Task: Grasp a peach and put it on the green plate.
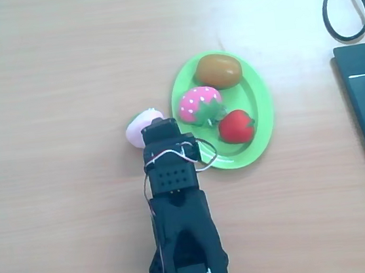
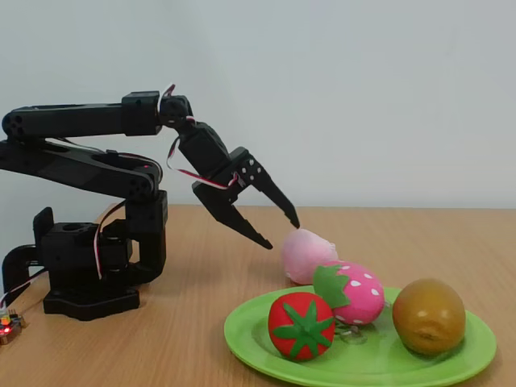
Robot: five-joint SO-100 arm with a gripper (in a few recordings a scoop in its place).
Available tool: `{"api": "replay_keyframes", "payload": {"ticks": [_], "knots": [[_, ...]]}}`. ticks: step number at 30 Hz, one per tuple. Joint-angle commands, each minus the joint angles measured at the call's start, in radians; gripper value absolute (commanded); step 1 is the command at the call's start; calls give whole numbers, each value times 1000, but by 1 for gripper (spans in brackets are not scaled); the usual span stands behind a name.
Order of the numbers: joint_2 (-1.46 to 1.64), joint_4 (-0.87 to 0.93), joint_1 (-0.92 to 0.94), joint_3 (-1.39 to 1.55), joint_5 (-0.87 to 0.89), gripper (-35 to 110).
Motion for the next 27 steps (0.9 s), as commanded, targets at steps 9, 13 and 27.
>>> {"api": "replay_keyframes", "payload": {"ticks": [9, 13, 27], "knots": [[-57, -2, -20, -74, -17, 31], [-104, -3, -28, -95, -17, 36], [-322, -28, -17, -152, -52, 36]]}}
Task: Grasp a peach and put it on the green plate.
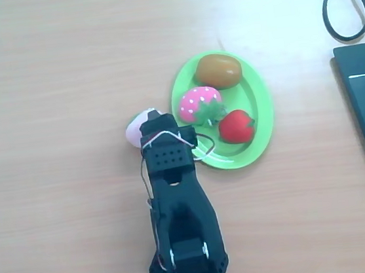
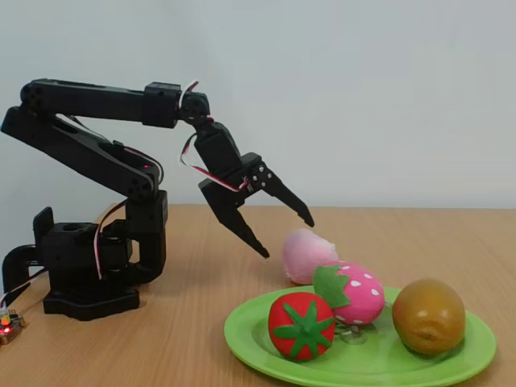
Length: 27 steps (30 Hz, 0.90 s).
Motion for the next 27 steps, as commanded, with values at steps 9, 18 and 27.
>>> {"api": "replay_keyframes", "payload": {"ticks": [9, 18, 27], "knots": [[-167, -81, -14, -120, -18, 39], [-242, -118, -32, -126, -21, 41], [-342, -161, -35, -126, -26, 41]]}}
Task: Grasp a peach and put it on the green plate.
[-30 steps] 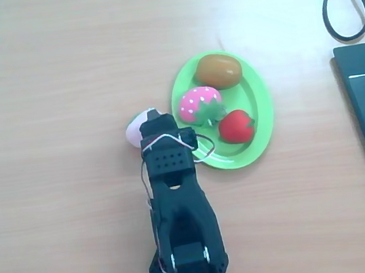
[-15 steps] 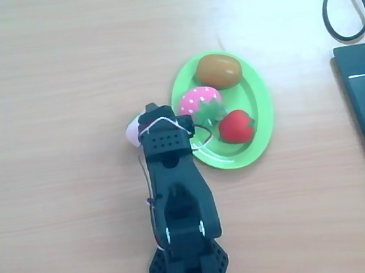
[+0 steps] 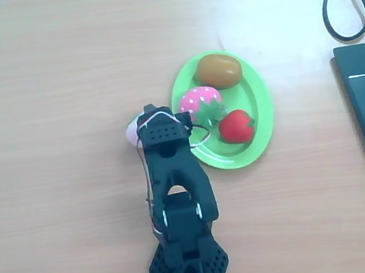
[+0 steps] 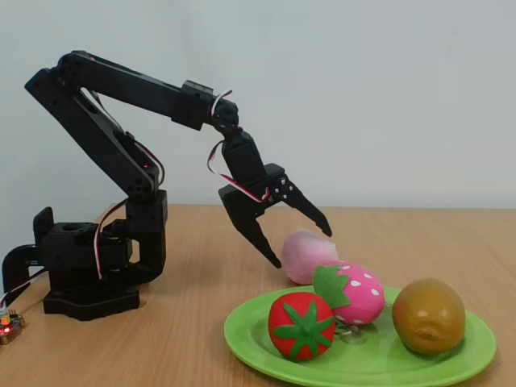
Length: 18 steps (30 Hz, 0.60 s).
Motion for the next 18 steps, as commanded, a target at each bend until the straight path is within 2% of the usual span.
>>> {"api": "replay_keyframes", "payload": {"ticks": [1, 18], "knots": [[-17, -17, -23, -17, -20, 41], [-167, -104, -40, -67, -25, 40]]}}
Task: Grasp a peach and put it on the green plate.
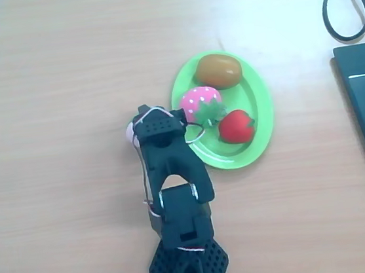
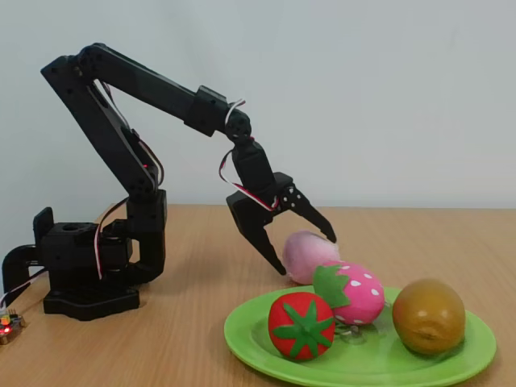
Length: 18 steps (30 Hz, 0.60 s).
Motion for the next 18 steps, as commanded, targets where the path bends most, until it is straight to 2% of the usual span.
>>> {"api": "replay_keyframes", "payload": {"ticks": [1, 18], "knots": [[-21, -15, 0, -41, -8, 39], [-135, -64, 0, -72, -8, 33]]}}
